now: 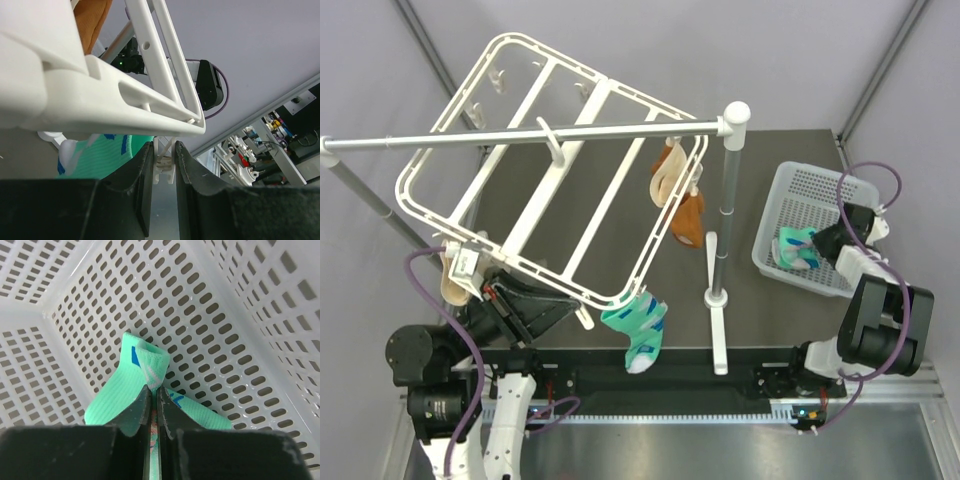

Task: Clip the socks to the hanger
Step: Pick up the sock from the bin.

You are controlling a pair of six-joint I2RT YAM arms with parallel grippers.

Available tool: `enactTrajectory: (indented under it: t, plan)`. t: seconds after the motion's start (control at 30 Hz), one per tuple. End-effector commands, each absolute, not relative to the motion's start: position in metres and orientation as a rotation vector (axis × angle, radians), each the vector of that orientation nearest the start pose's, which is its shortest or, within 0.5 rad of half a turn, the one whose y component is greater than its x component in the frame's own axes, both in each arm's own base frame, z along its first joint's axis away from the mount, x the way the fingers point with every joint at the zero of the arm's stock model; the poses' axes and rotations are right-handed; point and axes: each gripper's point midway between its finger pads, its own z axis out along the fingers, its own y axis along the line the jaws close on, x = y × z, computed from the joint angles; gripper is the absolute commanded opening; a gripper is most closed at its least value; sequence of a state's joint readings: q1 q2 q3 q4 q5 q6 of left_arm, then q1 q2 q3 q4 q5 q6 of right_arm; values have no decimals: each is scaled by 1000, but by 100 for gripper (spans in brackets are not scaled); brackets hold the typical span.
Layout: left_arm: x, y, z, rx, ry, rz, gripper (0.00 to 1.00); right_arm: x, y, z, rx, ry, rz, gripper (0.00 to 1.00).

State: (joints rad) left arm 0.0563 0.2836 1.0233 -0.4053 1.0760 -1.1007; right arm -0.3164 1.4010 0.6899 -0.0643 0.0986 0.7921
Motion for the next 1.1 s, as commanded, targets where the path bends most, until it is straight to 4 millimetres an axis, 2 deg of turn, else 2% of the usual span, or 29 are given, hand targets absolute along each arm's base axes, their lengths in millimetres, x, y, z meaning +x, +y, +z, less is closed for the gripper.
enactTrajectory:
  t: [0.0,0.07,0.1,0.17,0.2,0.23,0.27,0.3,0.37,0.4,0.47,0.5,0.57,0.6,0.73,0.83,0.97,1.0,1.07]
  plan:
    - [32,-171,426,225,1571,-1473,0,367,-104,89,1198,1906,193,0]
    - [30,-171,426,227,1579,-1467,0,368,-98,100,1151,1903,224,0]
    - [31,-170,426,223,1578,-1464,0,374,-90,122,1066,1873,291,0]
    - [31,-170,427,218,1576,-1462,0,375,-81,147,972,1849,334,0]
    - [31,-170,427,218,1575,-1460,0,372,-71,180,869,1809,372,0]
    - [31,-170,427,219,1573,-1460,0,369,-65,201,802,1781,394,0]
    - [31,-170,427,217,1573,-1460,0,361,-59,217,752,1770,404,0]
    - [31,-170,427,212,1576,-1462,0,345,-49,258,640,1692,405,0]
    - [32,-170,427,208,1574,-1460,0,325,-38,295,554,1612,400,0]
    - [31,-170,428,207,1572,-1459,0,306,-29,331,467,1538,394,0]
    - [31,-170,428,205,1571,-1457,0,289,-14,348,390,1542,416,0]
    - [31,-170,428,207,1569,-1455,0,274,8,370,261,1521,478,0]
    - [30,-170,428,211,1568,-1455,0,256,35,387,124,1500,571,0]
    - [30,-170,428,212,1567,-1454,0,233,62,400,1,1476,673,0]
    - [33,-169,428,202,1569,-1453,0,181,113,425,-237,1433,873,0]
    - [32,-169,430,203,1568,-1456,0,138,138,444,-404,1393,921,0]
    - [31,-169,432,207,1566,-1447,0,83,154,467,-573,1344,955,0]
    - [31,-169,432,201,1567,-1446,0,59,160,474,-660,1301,1004,0]
    - [32,-169,432,199,1569,-1447,0,42,165,474,-729,1276,1066,0]
